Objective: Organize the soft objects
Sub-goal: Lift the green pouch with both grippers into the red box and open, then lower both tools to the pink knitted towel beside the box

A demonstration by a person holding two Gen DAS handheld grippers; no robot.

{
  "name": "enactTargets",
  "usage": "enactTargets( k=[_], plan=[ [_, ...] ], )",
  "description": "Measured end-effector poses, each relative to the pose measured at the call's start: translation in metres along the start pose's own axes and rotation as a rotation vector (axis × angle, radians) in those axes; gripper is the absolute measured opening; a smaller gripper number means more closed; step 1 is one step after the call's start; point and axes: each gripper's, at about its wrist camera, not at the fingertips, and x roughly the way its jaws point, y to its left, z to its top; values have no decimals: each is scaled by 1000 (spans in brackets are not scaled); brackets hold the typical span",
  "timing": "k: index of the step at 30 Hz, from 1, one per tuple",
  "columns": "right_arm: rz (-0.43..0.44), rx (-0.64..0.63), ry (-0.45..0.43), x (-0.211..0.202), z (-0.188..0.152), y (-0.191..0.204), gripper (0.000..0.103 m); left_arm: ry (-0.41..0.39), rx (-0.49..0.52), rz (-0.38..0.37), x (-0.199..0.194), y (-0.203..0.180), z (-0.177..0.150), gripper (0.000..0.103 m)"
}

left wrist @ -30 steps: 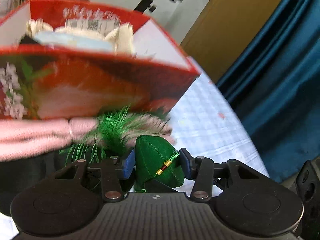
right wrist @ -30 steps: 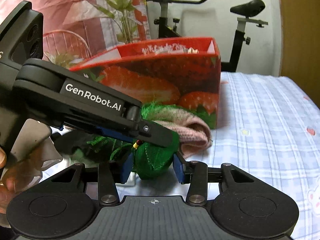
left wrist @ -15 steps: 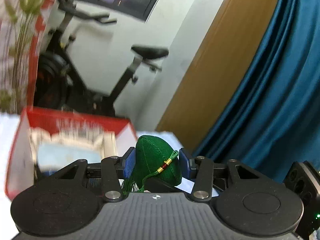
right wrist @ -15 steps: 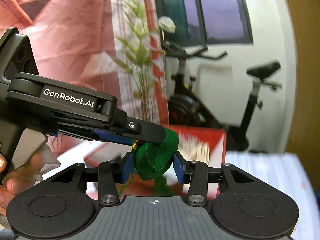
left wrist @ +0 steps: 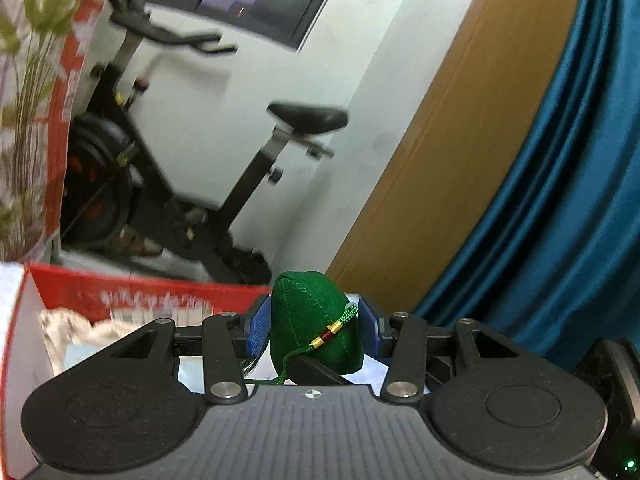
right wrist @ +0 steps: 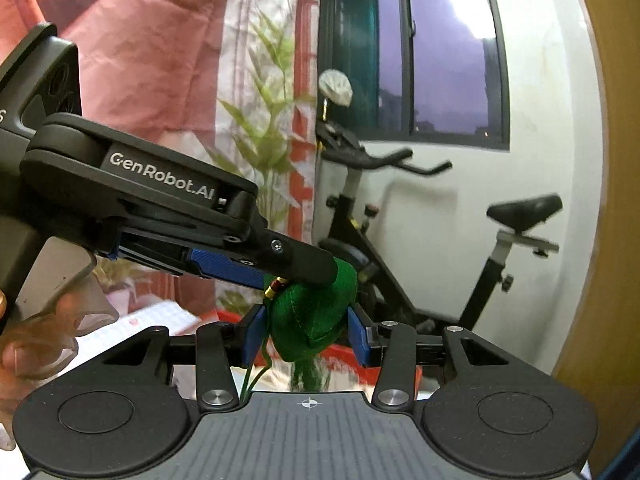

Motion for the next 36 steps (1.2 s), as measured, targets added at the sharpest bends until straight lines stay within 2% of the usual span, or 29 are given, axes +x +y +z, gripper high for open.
enactTargets(
  k=[8,11,14,18,23,27,32,36],
  plan=[
    [2,96,145,34,-51,-18,43,118,-51,31,37,23,-28,49],
    [4,157,178,40,-63,-25,44,132,-51,50,38,29,-30,49],
    [-30,166,202,43,-69,-26,45,126,-24,74,31,29,-28,52],
    [-58,199,202,37,-74,-31,45,122,7,103,12,36,-32,52],
    [-80,211,177,17,-84,-30,45,78,125,165,-28,37,-43,52],
    [-99,196,137,-7,-95,-21,45,51,107,168,-66,50,-48,52],
    [-85,189,115,-35,-106,-11,45,27,120,231,-112,67,-65,52],
    [-83,166,117,-50,-116,0,45,18,67,271,-129,85,-80,60]
  ],
)
